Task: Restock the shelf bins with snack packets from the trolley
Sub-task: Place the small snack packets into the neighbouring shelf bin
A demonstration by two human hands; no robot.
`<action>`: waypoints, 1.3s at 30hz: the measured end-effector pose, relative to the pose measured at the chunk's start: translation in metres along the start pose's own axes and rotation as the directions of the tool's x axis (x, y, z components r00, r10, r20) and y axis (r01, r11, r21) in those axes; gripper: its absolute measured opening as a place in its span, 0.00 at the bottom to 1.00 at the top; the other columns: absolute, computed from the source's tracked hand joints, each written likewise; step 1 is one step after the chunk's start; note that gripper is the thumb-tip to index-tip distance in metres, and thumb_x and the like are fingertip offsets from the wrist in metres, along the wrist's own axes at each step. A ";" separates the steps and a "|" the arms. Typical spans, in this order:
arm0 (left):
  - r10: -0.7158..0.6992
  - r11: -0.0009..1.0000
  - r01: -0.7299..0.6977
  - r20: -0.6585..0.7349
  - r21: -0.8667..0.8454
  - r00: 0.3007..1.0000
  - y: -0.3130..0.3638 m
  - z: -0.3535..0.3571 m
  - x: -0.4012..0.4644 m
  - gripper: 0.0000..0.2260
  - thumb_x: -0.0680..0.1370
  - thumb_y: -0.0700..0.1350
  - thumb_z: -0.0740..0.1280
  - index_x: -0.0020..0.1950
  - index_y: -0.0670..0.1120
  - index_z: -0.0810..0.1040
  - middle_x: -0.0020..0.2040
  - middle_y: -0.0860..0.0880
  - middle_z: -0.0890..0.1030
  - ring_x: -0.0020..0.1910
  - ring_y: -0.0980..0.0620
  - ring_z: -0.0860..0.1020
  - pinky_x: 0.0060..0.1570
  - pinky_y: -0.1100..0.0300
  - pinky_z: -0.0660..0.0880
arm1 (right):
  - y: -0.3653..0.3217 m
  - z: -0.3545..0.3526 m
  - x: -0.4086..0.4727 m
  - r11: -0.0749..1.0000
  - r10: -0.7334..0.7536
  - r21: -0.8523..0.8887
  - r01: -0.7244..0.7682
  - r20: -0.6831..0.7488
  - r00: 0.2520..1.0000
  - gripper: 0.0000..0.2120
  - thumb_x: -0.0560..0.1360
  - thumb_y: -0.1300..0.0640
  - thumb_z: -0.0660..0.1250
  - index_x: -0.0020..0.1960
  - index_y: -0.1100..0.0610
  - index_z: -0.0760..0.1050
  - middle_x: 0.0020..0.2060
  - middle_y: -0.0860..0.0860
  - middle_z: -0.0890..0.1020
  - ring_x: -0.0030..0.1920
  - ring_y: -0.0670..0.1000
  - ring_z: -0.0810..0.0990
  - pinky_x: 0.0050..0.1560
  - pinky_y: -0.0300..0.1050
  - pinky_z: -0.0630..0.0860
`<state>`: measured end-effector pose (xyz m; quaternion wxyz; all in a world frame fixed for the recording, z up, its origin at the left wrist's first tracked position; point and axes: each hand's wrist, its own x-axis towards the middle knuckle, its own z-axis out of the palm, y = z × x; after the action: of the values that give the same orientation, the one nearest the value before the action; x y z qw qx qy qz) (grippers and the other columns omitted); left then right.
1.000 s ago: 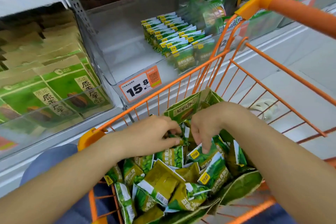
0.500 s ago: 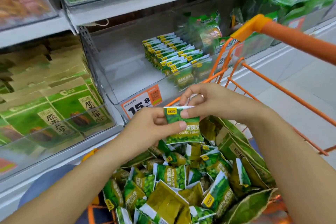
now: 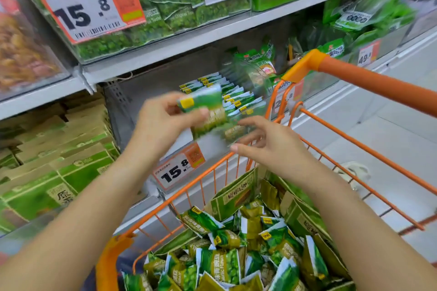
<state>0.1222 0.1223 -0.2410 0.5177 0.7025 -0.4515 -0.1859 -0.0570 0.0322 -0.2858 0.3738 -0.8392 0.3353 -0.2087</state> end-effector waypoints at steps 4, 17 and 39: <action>-0.002 0.968 0.024 -0.087 0.251 0.996 -0.018 0.015 0.059 0.09 0.63 0.52 0.75 0.38 0.52 0.79 0.39 0.46 0.83 0.37 0.49 0.79 0.42 0.53 0.78 | 0.007 0.004 0.001 0.912 -0.080 -0.404 0.066 -0.017 0.997 0.23 0.77 0.51 0.65 0.70 0.46 0.64 0.49 0.45 0.81 0.49 0.52 0.80 0.44 0.46 0.73; -0.411 0.768 0.161 0.284 0.619 0.866 -0.043 0.067 0.103 0.14 0.73 0.48 0.74 0.52 0.40 0.81 0.51 0.45 0.81 0.50 0.47 0.79 0.40 0.56 0.75 | 0.010 0.017 0.000 0.892 -0.150 -0.412 0.184 0.113 0.982 0.18 0.78 0.50 0.63 0.68 0.47 0.68 0.49 0.44 0.82 0.52 0.51 0.79 0.47 0.46 0.74; -0.377 0.821 -0.014 0.561 0.570 0.737 -0.044 0.057 0.112 0.05 0.76 0.46 0.70 0.46 0.45 0.83 0.52 0.47 0.82 0.37 0.56 0.76 0.37 0.65 0.74 | 0.012 0.021 0.001 0.889 -0.182 -0.405 0.215 0.119 0.976 0.18 0.80 0.47 0.59 0.69 0.48 0.67 0.56 0.47 0.79 0.55 0.53 0.78 0.47 0.46 0.72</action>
<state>0.1588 -0.0001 -0.2794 0.0864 0.7511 -0.5618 -0.3358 -0.0483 0.0360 -0.3082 0.1761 -0.9368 0.2695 -0.1369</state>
